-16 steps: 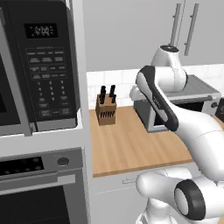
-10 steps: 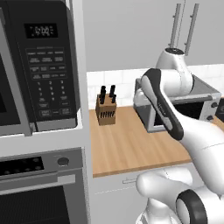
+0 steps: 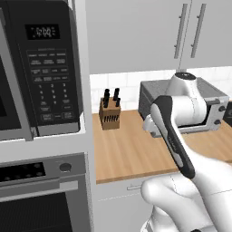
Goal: Navigate to the sink.
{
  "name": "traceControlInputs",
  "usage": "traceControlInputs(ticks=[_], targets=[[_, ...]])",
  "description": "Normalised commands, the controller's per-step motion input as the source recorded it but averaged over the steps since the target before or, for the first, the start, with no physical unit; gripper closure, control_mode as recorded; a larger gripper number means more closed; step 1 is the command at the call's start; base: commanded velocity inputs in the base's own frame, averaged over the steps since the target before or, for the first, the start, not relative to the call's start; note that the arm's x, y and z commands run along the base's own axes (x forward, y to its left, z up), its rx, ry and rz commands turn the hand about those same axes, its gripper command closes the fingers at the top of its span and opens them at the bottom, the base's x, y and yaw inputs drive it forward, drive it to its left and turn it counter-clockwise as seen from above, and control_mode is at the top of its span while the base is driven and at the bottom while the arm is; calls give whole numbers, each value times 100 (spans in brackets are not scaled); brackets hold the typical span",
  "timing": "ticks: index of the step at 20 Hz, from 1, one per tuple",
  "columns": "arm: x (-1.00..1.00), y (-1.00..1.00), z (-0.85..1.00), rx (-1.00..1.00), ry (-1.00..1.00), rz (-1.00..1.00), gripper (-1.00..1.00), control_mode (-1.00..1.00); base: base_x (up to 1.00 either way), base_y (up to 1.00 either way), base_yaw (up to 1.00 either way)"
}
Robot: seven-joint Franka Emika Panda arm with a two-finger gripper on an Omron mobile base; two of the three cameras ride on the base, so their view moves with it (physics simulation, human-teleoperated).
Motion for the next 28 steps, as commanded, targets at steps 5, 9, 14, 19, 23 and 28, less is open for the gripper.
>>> traceControlInputs(ticks=[5, 9, 14, 19, 23, 28], targets=[[-27, 0, -32, 0, 0, 0, -100, 100, -6, -2, 0], [0, 0, 0, 0, 0, 0, -100, 100, -34, -34, -8], [0, 0, 0, 0, 0, 0, -100, 100, -42, -66, -28], [0, 0, 0, 0, 0, 0, -100, 100, -23, -67, -41], [0, 0, 0, 0, 0, 0, -100, 100, 0, -40, -48], [0, 0, 0, 0, 0, 0, -100, 100, 1, -10, -58]])
